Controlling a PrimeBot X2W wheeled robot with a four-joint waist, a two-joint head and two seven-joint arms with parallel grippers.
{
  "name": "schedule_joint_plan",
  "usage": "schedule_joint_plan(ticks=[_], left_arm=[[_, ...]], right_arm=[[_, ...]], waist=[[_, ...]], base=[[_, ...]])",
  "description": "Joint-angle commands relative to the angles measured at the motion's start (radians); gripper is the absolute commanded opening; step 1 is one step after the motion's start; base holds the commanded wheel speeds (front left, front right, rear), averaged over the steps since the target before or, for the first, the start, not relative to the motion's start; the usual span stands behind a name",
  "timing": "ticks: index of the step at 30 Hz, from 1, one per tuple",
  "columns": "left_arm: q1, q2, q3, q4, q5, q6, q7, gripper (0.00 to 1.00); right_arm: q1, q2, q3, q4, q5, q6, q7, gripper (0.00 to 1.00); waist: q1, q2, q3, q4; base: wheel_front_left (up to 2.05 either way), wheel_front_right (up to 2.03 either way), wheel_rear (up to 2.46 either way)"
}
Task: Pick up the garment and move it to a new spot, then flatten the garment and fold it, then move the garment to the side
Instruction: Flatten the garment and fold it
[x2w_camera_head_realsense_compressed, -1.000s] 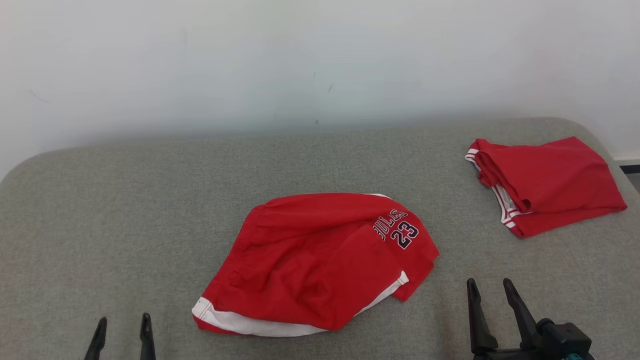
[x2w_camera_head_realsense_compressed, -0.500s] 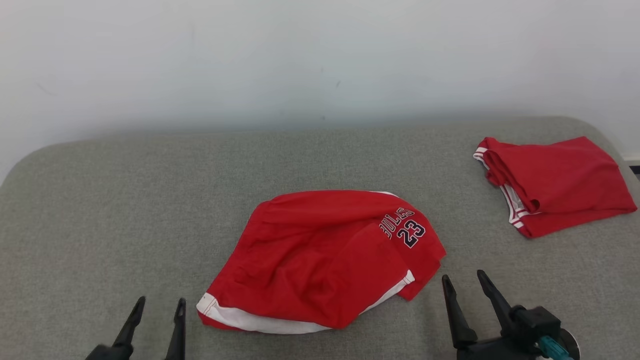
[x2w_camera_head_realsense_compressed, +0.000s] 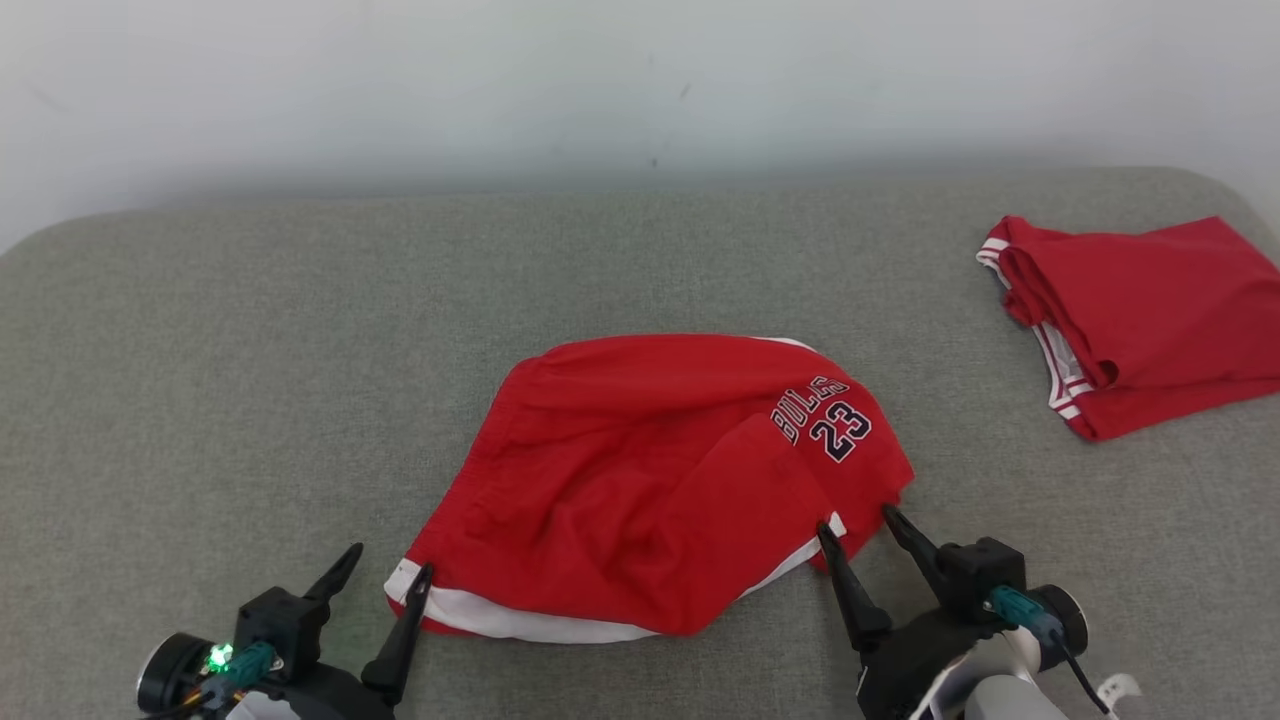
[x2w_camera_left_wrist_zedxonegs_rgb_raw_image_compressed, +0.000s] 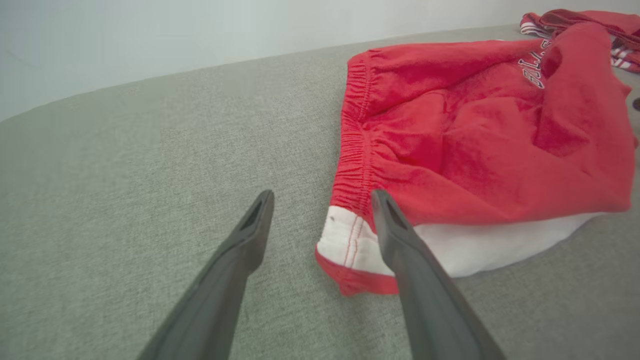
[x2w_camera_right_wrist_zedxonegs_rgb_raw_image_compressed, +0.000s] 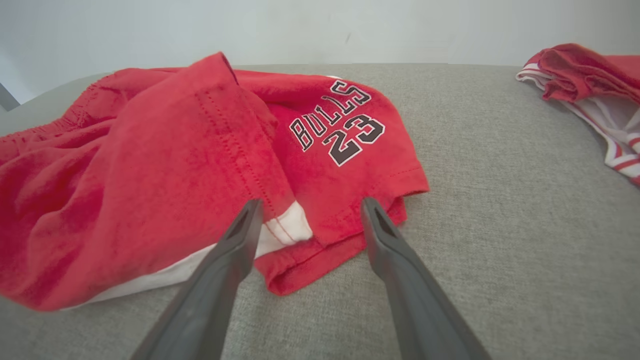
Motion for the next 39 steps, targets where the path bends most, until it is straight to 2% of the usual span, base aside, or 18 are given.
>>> schedule_joint_plan(ticks=[1, 8, 17, 18, 19, 20, 21, 26, 32, 39], left_arm=[[-0.019, 0.01, -0.017, 0.008, -0.013, 0.001, -0.004, 1.0], [-0.074, 0.04, -0.145, 0.059, -0.097, 0.001, -0.012, 1.0], [-0.145, 0.03, -0.25, 0.148, -0.189, 0.001, -0.034, 1.0], [-0.151, 0.027, -0.262, 0.158, -0.211, 0.001, -0.034, 0.84], [-0.156, 0.026, -0.275, 0.167, -0.226, 0.001, -0.037, 0.47], [-0.16, 0.029, -0.287, 0.176, -0.231, 0.001, -0.043, 0.13], [-0.165, 0.029, -0.303, 0.19, -0.244, 0.001, -0.052, 0.0], [-0.135, 0.014, -0.258, 0.19, -0.261, 0.002, -0.068, 0.0], [-0.014, -0.009, -0.104, 0.017, -0.197, 0.025, -0.068, 0.0], [-0.002, -0.015, -0.031, -0.094, -0.144, 0.018, -0.069, 0.0]], right_arm=[[-0.018, -0.002, 0.011, 0.013, 0.006, -0.003, 0.0, 1.0], [-0.066, -0.002, 0.077, 0.079, 0.043, -0.003, -0.001, 1.0], [-0.096, -0.009, 0.123, 0.13, 0.073, -0.003, -0.001, 1.0], [-0.1, -0.007, 0.133, 0.141, 0.078, -0.003, -0.001, 0.84], [-0.105, -0.006, 0.142, 0.147, 0.083, -0.003, -0.001, 0.31], [-0.113, -0.005, 0.15, 0.148, 0.085, -0.003, -0.001, 0.0], [-0.122, -0.004, 0.155, 0.134, 0.091, -0.003, -0.001, 0.0], [-0.076, -0.017, 0.125, 0.055, 0.084, -0.003, -0.001, 0.0], [0.028, -0.026, 0.073, -0.055, 0.095, -0.003, -0.001, 0.0], [0.009, -0.043, 0.079, -0.134, 0.136, -0.003, -0.001, 0.0]], waist=[[-0.0001, -0.0001, 0.015, 0.007], [-0.0001, -0.0001, 0.025, 0.019], [-0.0001, -0.0001, 0.031, 0.022], [-0.0001, -0.0001, 0.031, 0.02], [-0.0001, -0.0001, 0.032, 0.018], [-0.0001, -0.0001, 0.032, 0.017], [-0.0001, -0.0001, 0.03, 0.014], [-0.0001, -0.0001, -0.003, 0.01], [-0.0001, -0.0001, -0.045, 0.014], [-0.0001, -0.0001, -0.05, -0.007]], base=[[0.0, 0.0, 0.0], [0.0, 0.0, 0.0], [0.0, 0.0, 0.0], [0.0, 0.0, 0.0], [0.0, 0.0, 0.0], [0.0, 0.0, 0.0], [0.0, 0.0, 0.0], [0.0, 0.0, 0.0], [0.0, 0.0, 0.0], [0.0, 0.0, 0.0]])
